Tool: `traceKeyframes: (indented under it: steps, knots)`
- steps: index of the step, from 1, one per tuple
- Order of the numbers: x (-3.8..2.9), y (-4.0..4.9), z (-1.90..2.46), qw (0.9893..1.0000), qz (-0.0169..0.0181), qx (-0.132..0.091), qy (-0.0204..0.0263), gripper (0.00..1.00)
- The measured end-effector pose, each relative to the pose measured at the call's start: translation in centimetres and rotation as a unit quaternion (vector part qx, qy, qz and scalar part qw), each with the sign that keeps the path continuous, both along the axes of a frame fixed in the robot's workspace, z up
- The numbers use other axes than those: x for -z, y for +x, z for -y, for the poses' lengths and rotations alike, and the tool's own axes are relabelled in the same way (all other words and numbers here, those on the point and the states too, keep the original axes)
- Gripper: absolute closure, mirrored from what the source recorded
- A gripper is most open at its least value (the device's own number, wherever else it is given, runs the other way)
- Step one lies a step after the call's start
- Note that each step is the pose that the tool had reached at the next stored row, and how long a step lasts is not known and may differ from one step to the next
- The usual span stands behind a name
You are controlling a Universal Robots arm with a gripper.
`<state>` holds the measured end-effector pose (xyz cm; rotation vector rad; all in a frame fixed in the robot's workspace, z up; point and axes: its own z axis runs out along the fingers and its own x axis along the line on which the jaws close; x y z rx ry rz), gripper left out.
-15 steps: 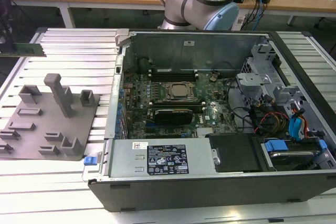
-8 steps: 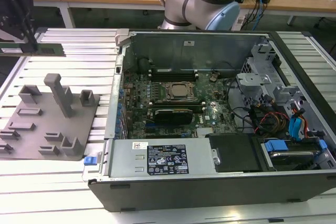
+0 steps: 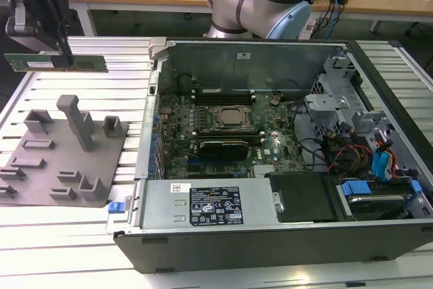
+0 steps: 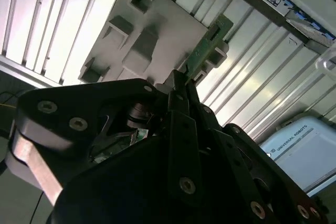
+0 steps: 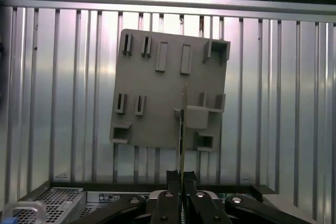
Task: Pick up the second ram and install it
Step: 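Pick up the second ram and move it above second insertion slot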
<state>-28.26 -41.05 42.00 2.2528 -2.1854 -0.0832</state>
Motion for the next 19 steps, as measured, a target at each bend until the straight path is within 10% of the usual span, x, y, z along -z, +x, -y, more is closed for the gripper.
traceKeyframes:
  steps: [2,19]
  knots:
    - [0.01,1.64,-0.06,1.0,0.0,0.0,0.0,0.86]
    - [0.1,6.58,-0.55,1.0,0.0,0.0,-0.0001,0.86]
